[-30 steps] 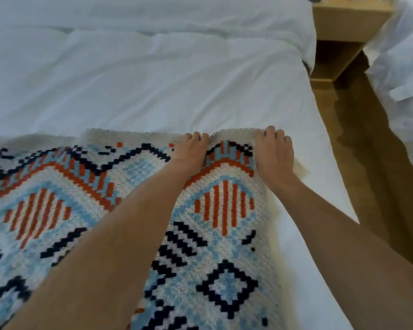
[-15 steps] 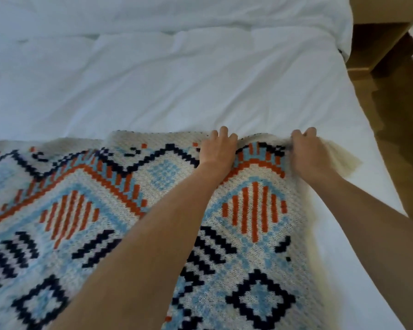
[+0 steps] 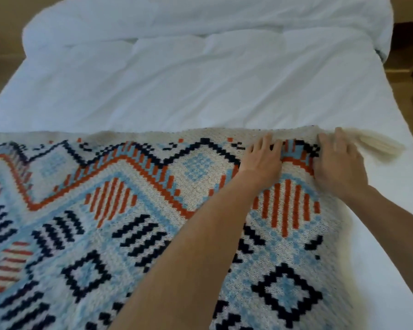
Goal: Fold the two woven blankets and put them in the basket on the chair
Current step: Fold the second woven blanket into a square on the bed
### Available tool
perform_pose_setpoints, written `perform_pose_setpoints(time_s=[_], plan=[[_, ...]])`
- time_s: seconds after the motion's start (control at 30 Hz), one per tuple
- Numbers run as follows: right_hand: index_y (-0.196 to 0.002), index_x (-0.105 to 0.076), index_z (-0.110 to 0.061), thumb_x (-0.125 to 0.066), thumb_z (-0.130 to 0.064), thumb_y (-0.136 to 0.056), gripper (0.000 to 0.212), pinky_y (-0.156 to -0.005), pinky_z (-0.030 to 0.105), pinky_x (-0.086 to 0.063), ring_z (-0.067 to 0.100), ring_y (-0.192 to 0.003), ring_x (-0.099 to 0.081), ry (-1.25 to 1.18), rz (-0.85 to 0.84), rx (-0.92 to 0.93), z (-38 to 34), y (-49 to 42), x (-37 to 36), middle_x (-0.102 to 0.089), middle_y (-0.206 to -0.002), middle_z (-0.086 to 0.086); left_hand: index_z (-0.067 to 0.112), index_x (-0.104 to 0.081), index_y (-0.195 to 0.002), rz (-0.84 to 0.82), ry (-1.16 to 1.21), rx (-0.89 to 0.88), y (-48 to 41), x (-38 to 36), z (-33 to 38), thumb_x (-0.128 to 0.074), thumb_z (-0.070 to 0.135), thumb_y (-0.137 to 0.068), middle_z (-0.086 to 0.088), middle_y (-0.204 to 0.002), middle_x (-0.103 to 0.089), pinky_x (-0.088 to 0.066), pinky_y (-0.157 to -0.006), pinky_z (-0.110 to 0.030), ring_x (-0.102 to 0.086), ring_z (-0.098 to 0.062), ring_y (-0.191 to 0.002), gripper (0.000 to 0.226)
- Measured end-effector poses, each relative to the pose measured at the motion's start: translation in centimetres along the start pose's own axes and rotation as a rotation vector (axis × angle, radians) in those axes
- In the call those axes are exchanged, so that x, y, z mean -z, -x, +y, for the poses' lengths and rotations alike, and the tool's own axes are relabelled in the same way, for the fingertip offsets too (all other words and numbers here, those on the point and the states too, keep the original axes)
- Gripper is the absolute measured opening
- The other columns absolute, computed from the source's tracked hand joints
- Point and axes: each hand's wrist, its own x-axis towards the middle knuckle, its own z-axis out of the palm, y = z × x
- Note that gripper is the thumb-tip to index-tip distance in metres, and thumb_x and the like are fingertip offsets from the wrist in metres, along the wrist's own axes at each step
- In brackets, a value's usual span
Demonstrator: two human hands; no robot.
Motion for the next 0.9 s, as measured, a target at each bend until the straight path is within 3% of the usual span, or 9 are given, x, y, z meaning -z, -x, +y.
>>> perform_pose_setpoints(time_s=[0.13, 0.3, 0.43, 0.57, 0.9], plan=[[-0.143, -0.026, -0.012, -0.039, -0.035, -0.096, 0.054, -0.110, 0.054, -0.022, 0.039, -0.137, -0.020, -0.019, -0.027, 0.020, -2.3, 3.5, -0.7, -0.018, -0.152, 0.020, 0.012, -0.026, -0.142, -0.019, -0.074, 0.004, 3.9, -0.2, -1.0, -0.044, 0.032, -0.096, -0.013, -0.150, -0.023, -0.021, -0.114, -0.046, -0.022, -0.031, -0.138, 0.054], [-0.140, -0.029, -0.015, -0.035, -0.039, -0.096, 0.051, -0.111, 0.054, -0.024, 0.039, -0.137, -0.021, -0.046, -0.097, 0.056, -5.6, 9.7, -1.0, -0.018, -0.152, 0.019, 0.011, -0.023, -0.144, -0.066, -0.099, 0.079, 10.5, 0.6, -3.0, -0.040, 0.032, -0.096, -0.012, -0.149, -0.023, -0.025, -0.111, -0.049, -0.022, -0.030, -0.137, 0.055], [-0.148, -0.019, -0.015, -0.033, -0.043, -0.097, 0.060, -0.115, 0.049, -0.014, 0.035, -0.143, -0.010, -0.002, -0.207, 0.029, -7.6, 15.0, -0.9, -0.008, -0.157, 0.016, 0.011, -0.028, -0.139, -0.123, -0.077, 0.136, 16.7, 1.0, -3.9, -0.041, 0.026, -0.094, -0.012, -0.146, -0.024, -0.028, -0.108, -0.049, -0.022, -0.029, -0.135, 0.049], [-0.149, -0.018, -0.017, -0.032, -0.044, -0.097, 0.060, -0.116, 0.046, -0.011, 0.031, -0.144, -0.006, -0.004, -0.286, 0.028, -9.0, 21.4, 0.0, -0.006, -0.158, 0.012, 0.011, -0.019, -0.145, -0.257, -0.058, 0.177, 22.8, 1.4, -3.6, -0.038, 0.030, -0.097, -0.012, -0.152, -0.014, -0.027, -0.108, -0.055, -0.014, -0.033, -0.140, 0.054], [-0.147, -0.020, -0.022, -0.031, -0.043, -0.097, 0.055, -0.114, 0.043, -0.017, 0.030, -0.142, -0.014, -0.041, -0.348, -0.094, -9.1, 36.1, 3.3, -0.015, -0.156, 0.012, 0.014, -0.016, -0.147, -0.376, -0.018, 0.090, 35.2, 2.0, 1.7, -0.037, 0.032, -0.098, -0.011, -0.156, -0.007, -0.023, -0.111, -0.052, -0.007, -0.032, -0.143, 0.056]])
